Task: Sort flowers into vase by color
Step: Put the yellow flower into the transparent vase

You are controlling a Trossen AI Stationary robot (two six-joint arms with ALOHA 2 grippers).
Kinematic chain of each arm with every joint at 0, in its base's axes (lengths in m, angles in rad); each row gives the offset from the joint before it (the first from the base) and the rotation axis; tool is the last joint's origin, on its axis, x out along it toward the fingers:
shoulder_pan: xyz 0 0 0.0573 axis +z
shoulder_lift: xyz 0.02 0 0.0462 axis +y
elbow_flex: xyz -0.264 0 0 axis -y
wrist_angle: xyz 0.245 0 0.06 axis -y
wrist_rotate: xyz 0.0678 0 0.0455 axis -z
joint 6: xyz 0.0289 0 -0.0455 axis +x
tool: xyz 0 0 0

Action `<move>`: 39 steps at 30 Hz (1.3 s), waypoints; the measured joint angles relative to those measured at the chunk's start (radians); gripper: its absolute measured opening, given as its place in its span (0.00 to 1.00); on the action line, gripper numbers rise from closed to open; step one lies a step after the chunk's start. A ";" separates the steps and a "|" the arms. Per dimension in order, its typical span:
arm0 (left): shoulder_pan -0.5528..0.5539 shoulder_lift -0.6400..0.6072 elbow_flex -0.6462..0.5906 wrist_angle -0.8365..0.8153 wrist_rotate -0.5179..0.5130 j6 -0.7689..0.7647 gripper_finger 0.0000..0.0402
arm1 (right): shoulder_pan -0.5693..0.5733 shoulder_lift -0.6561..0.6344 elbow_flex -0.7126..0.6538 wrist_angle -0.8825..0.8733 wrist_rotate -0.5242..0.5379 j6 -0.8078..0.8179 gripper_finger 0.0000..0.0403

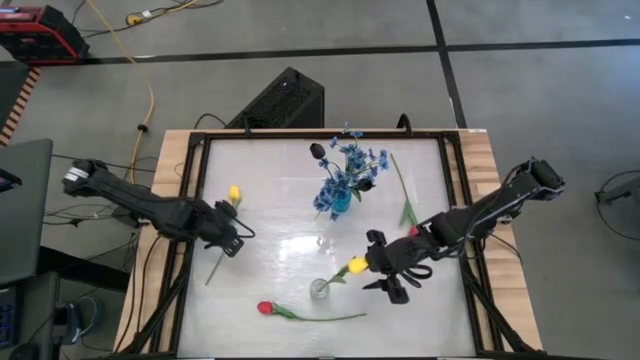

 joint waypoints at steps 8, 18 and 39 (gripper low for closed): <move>0.000 0.123 0.000 -0.041 0.079 -0.020 0.33 | -0.017 0.000 0.000 0.079 0.000 -0.058 0.61; -0.001 0.225 0.000 0.016 0.121 0.011 0.33 | -0.017 -0.014 0.119 0.018 -0.001 -0.138 0.61; -0.003 0.319 -0.036 0.113 0.166 0.048 0.03 | 0.066 -0.013 0.345 -0.255 0.001 -0.121 0.61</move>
